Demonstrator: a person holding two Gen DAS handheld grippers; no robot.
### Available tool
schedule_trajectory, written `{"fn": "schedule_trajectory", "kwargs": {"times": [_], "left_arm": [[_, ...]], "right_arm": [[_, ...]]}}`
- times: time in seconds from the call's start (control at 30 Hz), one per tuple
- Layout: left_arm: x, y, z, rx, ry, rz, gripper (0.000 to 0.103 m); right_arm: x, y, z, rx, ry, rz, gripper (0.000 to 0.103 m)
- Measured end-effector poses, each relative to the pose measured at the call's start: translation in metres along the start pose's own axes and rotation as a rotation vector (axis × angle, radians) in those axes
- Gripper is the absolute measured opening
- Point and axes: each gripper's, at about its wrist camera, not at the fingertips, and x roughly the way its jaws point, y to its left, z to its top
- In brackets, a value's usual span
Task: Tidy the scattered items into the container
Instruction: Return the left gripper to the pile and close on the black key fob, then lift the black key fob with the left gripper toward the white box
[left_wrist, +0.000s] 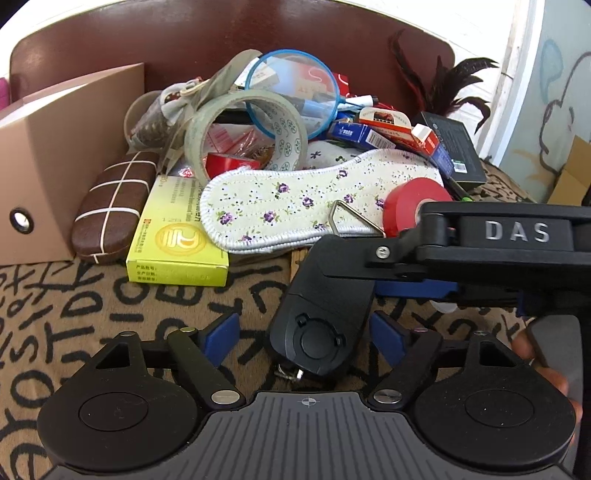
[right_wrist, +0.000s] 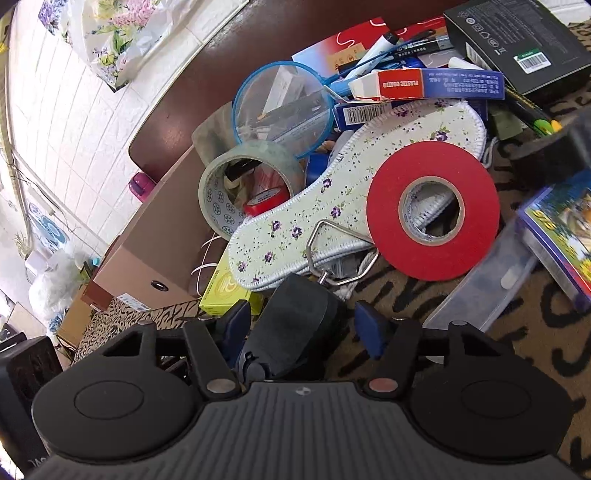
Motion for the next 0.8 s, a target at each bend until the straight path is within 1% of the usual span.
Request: {"fn": "schedule_trajectory", "kwargs": {"times": [0.03, 0.07, 0.1, 0.17, 0.27, 0.3, 0.33, 0.43, 0.53, 0.6, 0.63, 0.67, 0.7, 0.77, 0.8], "left_arm": [[0.001, 0.000, 0.001, 0.006, 0.002, -0.001, 0.082], [0.001, -0.001, 0.001, 0.015, 0.004, -0.002, 0.076], [0.001, -0.001, 0.002, 0.024, 0.007, -0.006, 0.073], [0.000, -0.002, 0.002, 0.031, 0.014, -0.026, 0.060], [-0.002, -0.002, 0.001, 0.036, 0.024, -0.034, 0.058], [-0.004, -0.002, 0.001, 0.033, 0.027, -0.039, 0.057], [-0.007, -0.001, 0.000, 0.026, 0.030, -0.042, 0.054], [-0.020, 0.002, -0.005, -0.001, 0.046, -0.081, 0.051], [-0.032, 0.001, -0.015, 0.005, 0.078, -0.107, 0.051], [-0.041, 0.001, -0.022, 0.009, 0.083, -0.122, 0.051], [-0.044, 0.001, -0.025, 0.008, 0.084, -0.128, 0.054], [-0.047, 0.001, -0.027, 0.008, 0.083, -0.134, 0.065], [-0.049, 0.001, -0.029, 0.007, 0.082, -0.135, 0.065], [-0.050, 0.000, -0.030, 0.001, 0.082, -0.132, 0.073], [-0.050, 0.000, -0.031, 0.000, 0.080, -0.131, 0.075]], "right_arm": [[0.002, 0.000, 0.001, -0.006, -0.003, -0.004, 0.064], [0.004, 0.001, 0.001, -0.012, -0.004, -0.009, 0.063], [0.006, 0.002, 0.002, -0.017, -0.004, -0.015, 0.062], [0.008, 0.005, 0.002, -0.049, -0.010, -0.031, 0.057], [0.006, 0.012, -0.002, -0.107, -0.015, -0.044, 0.056], [0.005, 0.013, -0.003, -0.112, -0.014, -0.046, 0.052], [0.003, 0.014, -0.004, -0.114, -0.016, -0.045, 0.043], [-0.006, 0.017, -0.009, -0.118, 0.006, -0.035, 0.038], [-0.015, 0.023, -0.023, -0.151, 0.035, -0.034, 0.037], [-0.023, 0.024, -0.030, -0.148, 0.050, -0.023, 0.038], [-0.025, 0.023, -0.033, -0.134, 0.065, -0.017, 0.038], [-0.025, 0.021, -0.035, -0.120, 0.080, -0.016, 0.039], [-0.024, 0.020, -0.037, -0.109, 0.087, -0.015, 0.039], [-0.024, 0.016, -0.038, -0.086, 0.082, -0.007, 0.040], [-0.024, 0.015, -0.037, -0.065, 0.083, -0.006, 0.040]]}}
